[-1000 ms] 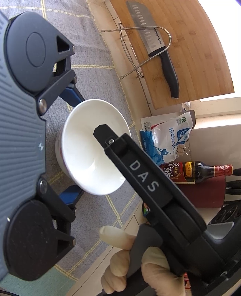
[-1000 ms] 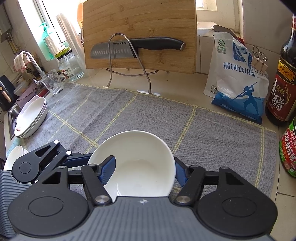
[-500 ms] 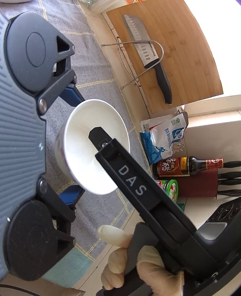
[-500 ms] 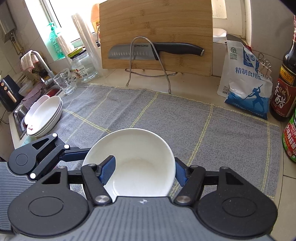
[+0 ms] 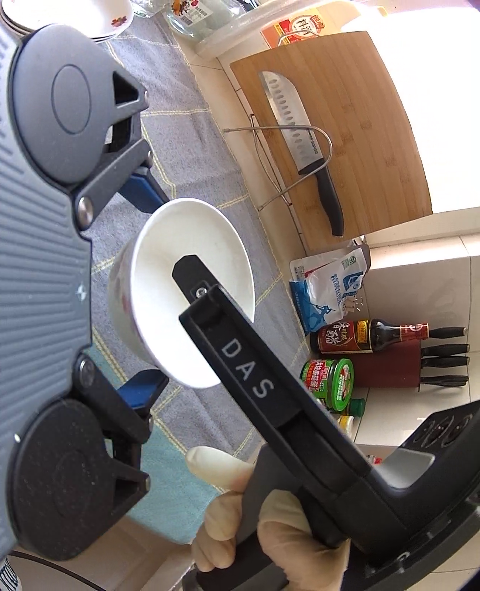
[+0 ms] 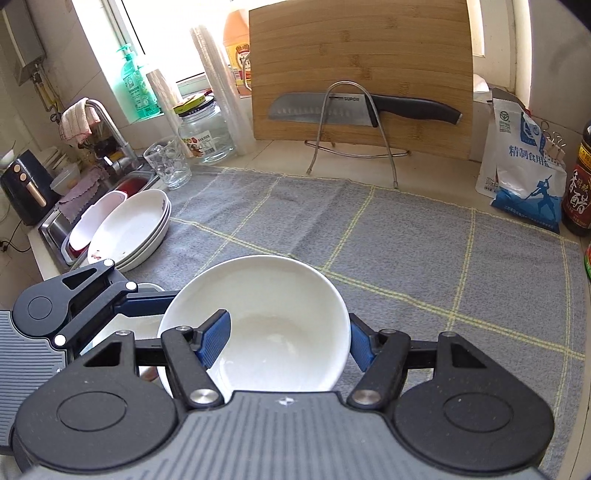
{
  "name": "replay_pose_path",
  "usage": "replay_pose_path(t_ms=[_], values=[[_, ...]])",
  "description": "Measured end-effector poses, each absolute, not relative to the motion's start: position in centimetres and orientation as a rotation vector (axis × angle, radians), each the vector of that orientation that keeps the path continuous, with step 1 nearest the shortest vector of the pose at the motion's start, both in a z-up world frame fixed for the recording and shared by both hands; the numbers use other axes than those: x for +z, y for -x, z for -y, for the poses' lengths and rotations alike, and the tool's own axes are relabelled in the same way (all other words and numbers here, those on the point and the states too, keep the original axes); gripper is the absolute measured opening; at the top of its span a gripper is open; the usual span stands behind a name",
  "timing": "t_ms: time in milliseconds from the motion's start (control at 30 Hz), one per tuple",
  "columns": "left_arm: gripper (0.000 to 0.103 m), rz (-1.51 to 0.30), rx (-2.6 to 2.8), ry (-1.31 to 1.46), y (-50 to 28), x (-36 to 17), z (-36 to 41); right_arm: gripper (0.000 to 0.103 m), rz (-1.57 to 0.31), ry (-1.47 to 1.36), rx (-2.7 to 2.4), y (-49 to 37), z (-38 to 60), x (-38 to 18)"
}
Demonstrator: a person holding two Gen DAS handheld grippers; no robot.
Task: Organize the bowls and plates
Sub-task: 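Lift the floral bowl with the right tool and carry it over the nested bowls, then lower the floral bowl onto the nested bowls and open the right tool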
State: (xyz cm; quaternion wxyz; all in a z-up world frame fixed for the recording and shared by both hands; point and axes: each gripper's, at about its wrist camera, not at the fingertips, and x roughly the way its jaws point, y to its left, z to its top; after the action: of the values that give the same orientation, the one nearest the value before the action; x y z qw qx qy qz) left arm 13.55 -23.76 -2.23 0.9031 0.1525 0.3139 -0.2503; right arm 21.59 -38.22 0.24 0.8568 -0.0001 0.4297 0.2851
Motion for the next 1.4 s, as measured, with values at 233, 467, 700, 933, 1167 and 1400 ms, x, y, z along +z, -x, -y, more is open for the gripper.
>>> replay_pose_path(t_ms=[233,467,700,933,1167,1400], values=[[0.091,-0.637,-0.505,-0.312,-11.9,-1.3,20.6,0.072,-0.880,0.010,0.616,-19.9,34.7,1.1],[0.091,-0.627,-0.476,-0.292,-10.7,-0.7,17.8,0.072,-0.865,0.031,0.644,-19.0,31.5,1.9],[0.091,-0.635,-0.435,-0.271,-10.0,-0.6,15.3,0.072,-0.865,0.055,0.684,-18.9,28.5,1.9],[0.091,-0.661,-0.406,-0.252,-10.0,-1.4,13.2,0.072,-0.886,0.063,0.708,-19.0,26.2,1.0],[0.091,-0.687,-0.403,-0.248,-10.0,-2.0,12.2,0.072,-0.912,0.061,0.716,-19.1,25.2,0.0],[0.091,-0.713,-0.418,-0.244,-10.3,-2.5,12.0,0.072,-0.925,0.047,0.708,-19.1,25.0,-0.5]])
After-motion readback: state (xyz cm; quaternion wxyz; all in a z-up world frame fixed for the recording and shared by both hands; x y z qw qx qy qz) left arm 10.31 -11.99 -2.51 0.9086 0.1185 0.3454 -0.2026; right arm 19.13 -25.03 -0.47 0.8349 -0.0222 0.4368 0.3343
